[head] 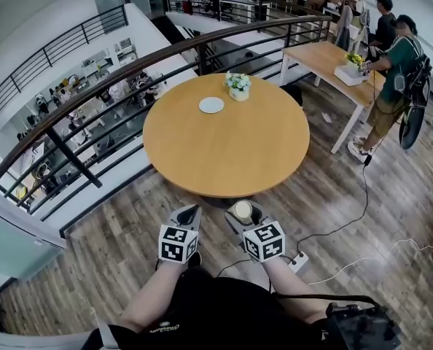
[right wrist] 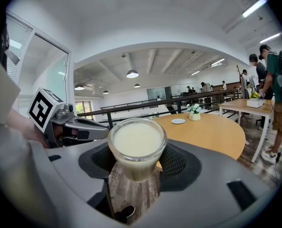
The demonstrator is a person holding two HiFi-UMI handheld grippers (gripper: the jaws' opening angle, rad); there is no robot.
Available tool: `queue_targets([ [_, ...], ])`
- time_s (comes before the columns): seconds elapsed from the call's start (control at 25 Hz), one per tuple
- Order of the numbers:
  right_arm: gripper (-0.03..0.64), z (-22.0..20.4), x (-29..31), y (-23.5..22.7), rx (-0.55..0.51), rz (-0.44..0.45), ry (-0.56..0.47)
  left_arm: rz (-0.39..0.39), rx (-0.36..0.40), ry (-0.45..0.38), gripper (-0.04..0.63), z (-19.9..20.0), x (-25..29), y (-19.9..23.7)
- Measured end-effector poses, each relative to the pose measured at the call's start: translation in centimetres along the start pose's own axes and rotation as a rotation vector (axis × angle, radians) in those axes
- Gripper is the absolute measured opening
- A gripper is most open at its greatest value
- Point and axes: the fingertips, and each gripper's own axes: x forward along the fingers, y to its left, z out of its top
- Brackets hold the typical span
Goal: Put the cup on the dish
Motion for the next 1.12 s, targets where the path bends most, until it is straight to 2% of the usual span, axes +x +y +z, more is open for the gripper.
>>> queue_targets([
  [0.32,0.258,1.2,2.0,-0.8,-0.031,0.020,-0.014,0.013,-0.013,-0.026,0.000,0.9,2.0,1.7],
  [0.6,0.258,3.6,6.3,-2.8,-0.060,0.001,-0.028,-0.001,-0.026,-0.036,0.000,1.7,5.4,5.1],
  [0.88,0.258,7.2,13.3,-5.4,-0.045,-0.036,-0.022,-0.031,-0.020,-0.026,0.000,4.7,9.8,11.1],
  [1.12,0.258,11.2,21.8,-7.4,-0.026,-0.060,-0.007,-0.069,-0.012,-0.008,0.000,8.1,14.4,18.7],
])
